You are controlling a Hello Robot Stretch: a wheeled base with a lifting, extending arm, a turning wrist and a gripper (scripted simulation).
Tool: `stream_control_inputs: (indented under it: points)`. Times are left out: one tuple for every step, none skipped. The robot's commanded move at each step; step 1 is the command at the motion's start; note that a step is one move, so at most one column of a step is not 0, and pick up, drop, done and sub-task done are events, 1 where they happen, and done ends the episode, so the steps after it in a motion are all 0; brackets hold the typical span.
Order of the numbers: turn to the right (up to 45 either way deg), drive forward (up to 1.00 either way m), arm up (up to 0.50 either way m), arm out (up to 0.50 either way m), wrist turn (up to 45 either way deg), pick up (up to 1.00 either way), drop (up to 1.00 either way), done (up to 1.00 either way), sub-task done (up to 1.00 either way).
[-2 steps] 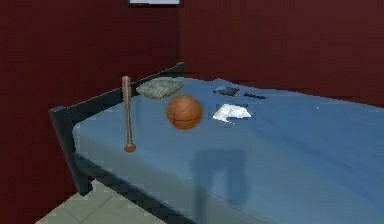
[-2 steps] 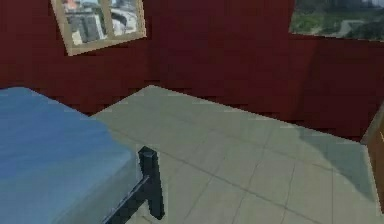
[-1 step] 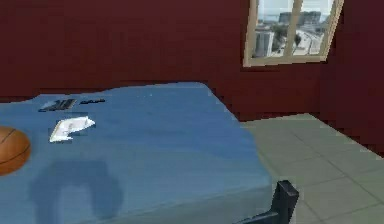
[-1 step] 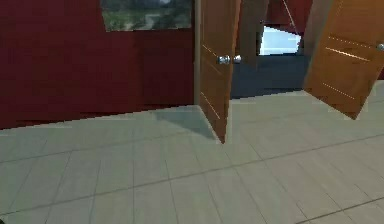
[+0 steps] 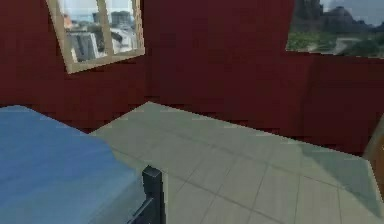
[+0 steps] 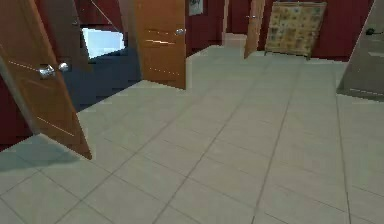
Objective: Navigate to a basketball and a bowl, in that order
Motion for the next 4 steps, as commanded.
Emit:
stream_control_inputs:
  points:
    - [45.0, 0.0, 0.0, 0.0, 0.0, 0.0, 0.0, 0.0, 0.0]
    - [30.0, 0.0, 0.0, 0.0, 0.0, 0.0, 0.0, 0.0, 0.0]
    - [0.0, 1.0, 0.0, 0.0, 0.0, 0.0, 0.0, 0.0, 0.0]
    - [6.0, 0.0, 0.0, 0.0, 0.0, 0.0, 0.0, 0.0, 0.0]
